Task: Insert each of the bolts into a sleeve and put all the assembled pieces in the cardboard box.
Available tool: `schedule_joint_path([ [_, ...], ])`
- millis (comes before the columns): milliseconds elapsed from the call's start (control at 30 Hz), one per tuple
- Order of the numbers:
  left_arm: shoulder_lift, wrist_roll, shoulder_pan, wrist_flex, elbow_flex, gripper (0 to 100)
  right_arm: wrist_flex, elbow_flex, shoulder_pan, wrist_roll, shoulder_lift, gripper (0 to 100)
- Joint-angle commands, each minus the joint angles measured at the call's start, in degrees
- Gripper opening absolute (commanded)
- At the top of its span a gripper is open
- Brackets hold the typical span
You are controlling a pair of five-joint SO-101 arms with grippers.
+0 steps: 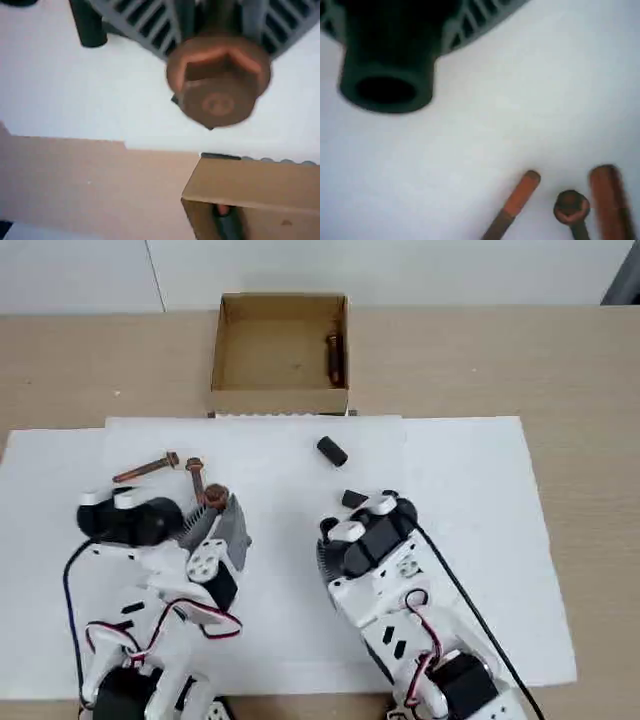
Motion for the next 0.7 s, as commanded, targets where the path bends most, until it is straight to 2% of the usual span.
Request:
schedule_joint_path([
  [0,-0.8,4.5,0.3,-6.9,0.9,1,-2.2,-0.4,-2.9,-0.1,-0.9,0.3],
  [133,-0.8,8.6,0.4,-10.5,2.2,1,-3.6,-0.3,-5.4,0.0,-0.7,0.3],
  [300,-0.8,12.0,1.1,-11.1,2.3,1,-3.6,1.3,-6.6,2.1,-0.9,0.3],
  [467,-0.8,12.5,6.2,-10.9,2.2,1,-8.8,3.9,-6.6,6.2,-0.9,0.3],
  [667,-0.8,12.4,7.2,-10.6,2.1,1,-10.2,4.9,-6.6,7.7,-0.8,0.3],
])
